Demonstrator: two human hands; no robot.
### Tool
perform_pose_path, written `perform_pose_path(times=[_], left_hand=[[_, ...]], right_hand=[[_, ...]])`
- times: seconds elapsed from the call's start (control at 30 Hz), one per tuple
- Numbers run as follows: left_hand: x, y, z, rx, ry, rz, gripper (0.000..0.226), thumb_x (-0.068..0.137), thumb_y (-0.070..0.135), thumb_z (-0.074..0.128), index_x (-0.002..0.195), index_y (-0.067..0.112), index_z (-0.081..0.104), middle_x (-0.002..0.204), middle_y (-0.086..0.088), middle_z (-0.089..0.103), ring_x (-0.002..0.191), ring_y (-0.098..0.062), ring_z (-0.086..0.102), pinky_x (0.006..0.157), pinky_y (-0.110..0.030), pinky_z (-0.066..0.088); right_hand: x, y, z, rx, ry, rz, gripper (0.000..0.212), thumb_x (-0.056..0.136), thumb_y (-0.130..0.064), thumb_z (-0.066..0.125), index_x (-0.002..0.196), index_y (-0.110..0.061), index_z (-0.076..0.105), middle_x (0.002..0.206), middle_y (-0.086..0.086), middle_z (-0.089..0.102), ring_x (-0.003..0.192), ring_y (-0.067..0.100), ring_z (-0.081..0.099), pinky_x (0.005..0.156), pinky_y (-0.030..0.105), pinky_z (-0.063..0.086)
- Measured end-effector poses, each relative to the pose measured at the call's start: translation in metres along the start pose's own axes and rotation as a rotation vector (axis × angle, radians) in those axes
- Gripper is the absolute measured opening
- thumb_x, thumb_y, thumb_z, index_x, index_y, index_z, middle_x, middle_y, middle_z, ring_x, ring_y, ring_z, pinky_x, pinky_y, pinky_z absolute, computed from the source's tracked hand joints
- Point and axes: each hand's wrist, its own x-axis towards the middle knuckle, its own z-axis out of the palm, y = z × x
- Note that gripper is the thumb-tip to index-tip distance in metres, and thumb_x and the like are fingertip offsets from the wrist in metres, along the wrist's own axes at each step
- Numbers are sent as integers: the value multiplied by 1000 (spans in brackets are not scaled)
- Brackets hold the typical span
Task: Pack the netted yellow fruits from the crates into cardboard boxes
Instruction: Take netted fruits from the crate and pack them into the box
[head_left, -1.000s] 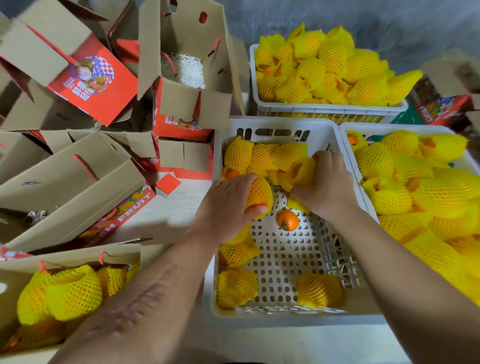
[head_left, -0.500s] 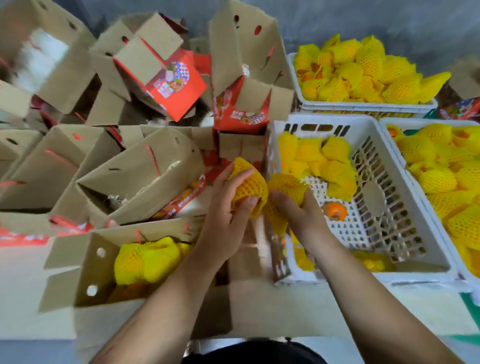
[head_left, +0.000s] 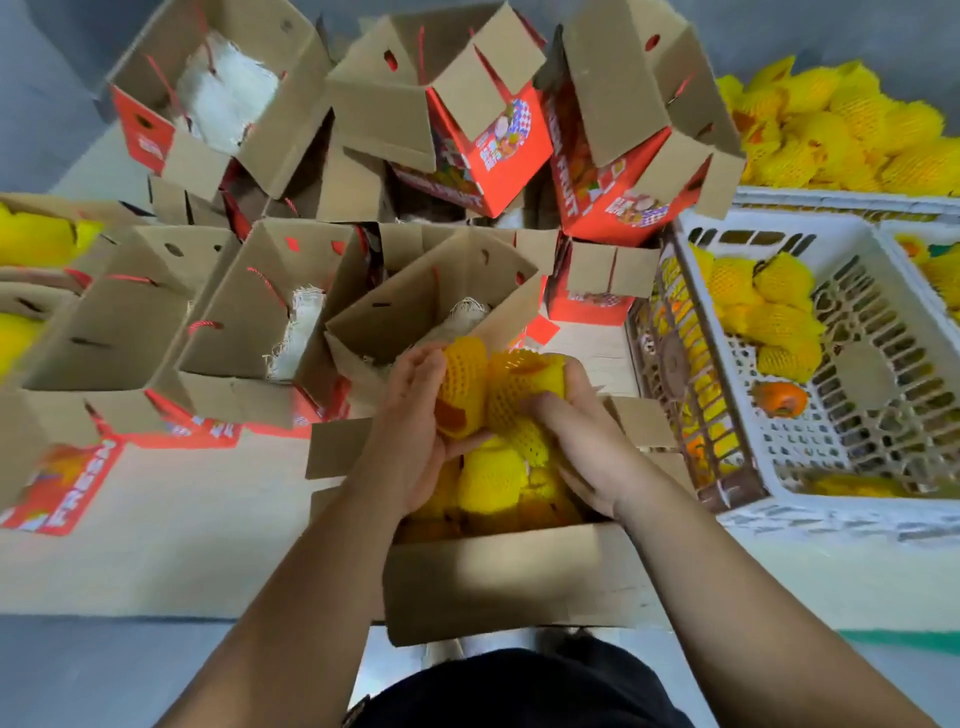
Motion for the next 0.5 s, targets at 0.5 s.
perform_pose_path(times=[0.5], left_hand=[[-22,-8,-30,534,11,80,33,87,36,81,110,50,61,116,21,58,102,2,58,67,-6,44]], right_hand=[[46,54,-14,-1155,195,415,90,83,-74,63,142,-10,41,137,18,60,127,37,57,103,46,47]])
